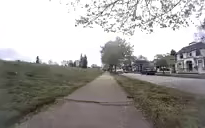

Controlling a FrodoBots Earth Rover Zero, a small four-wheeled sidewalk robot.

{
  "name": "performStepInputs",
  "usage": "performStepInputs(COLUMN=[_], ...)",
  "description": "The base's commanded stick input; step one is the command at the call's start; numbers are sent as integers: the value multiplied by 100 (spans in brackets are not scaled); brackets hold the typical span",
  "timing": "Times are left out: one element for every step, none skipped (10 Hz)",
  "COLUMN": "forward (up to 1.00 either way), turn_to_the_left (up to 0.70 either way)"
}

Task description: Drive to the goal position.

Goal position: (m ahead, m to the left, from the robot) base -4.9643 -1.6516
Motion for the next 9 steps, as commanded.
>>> performStepInputs(forward=[0,0,0,0,0,0,0,0,0], turn_to_the_left=[-100,-100,-100,-100,-100,-100,-100,-100,-100])
